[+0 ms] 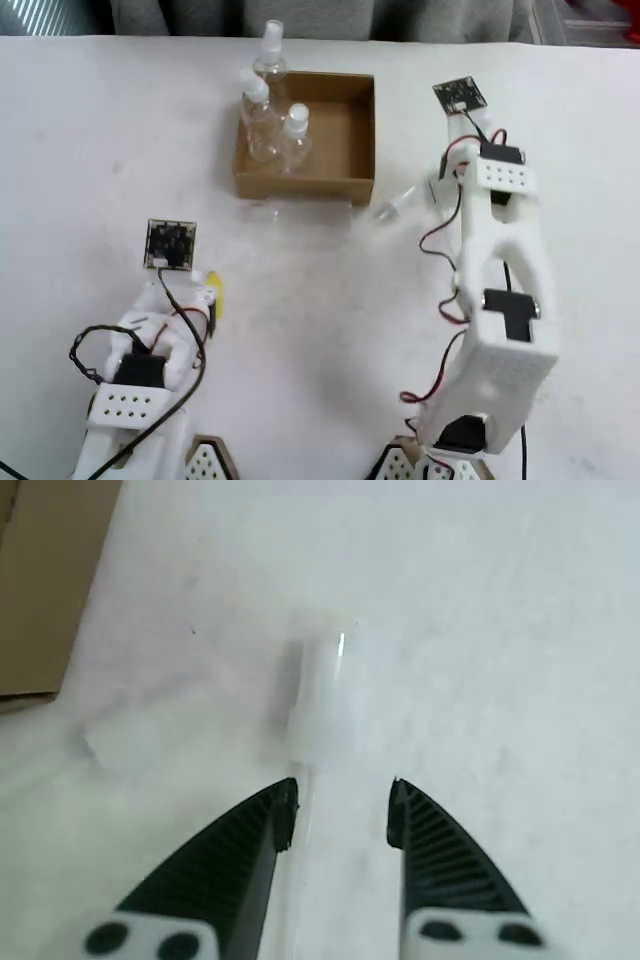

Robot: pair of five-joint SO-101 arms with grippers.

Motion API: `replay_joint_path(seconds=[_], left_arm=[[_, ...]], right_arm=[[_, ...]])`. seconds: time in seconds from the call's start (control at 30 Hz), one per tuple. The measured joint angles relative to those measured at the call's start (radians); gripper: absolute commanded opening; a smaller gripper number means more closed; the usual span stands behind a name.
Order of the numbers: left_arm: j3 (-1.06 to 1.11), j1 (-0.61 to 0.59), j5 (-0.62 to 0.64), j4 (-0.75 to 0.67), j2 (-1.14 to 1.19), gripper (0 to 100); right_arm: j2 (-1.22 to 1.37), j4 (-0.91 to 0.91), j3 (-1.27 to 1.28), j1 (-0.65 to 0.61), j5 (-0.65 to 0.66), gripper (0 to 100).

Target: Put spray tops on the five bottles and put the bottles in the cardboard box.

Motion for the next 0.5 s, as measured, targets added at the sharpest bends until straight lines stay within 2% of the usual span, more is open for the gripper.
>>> replay_joint_path(seconds=[0.27,0.5], left_arm=[[0.000,0.000,0.000,0.000,0.000,13],[0.000,0.000,0.000,0.000,0.000,13]], right_arm=[[0.183,0.144,-0.252,-0.026,0.000,11.3],[0.296,0.163,-0.377,-0.044,-0.002,11.3]])
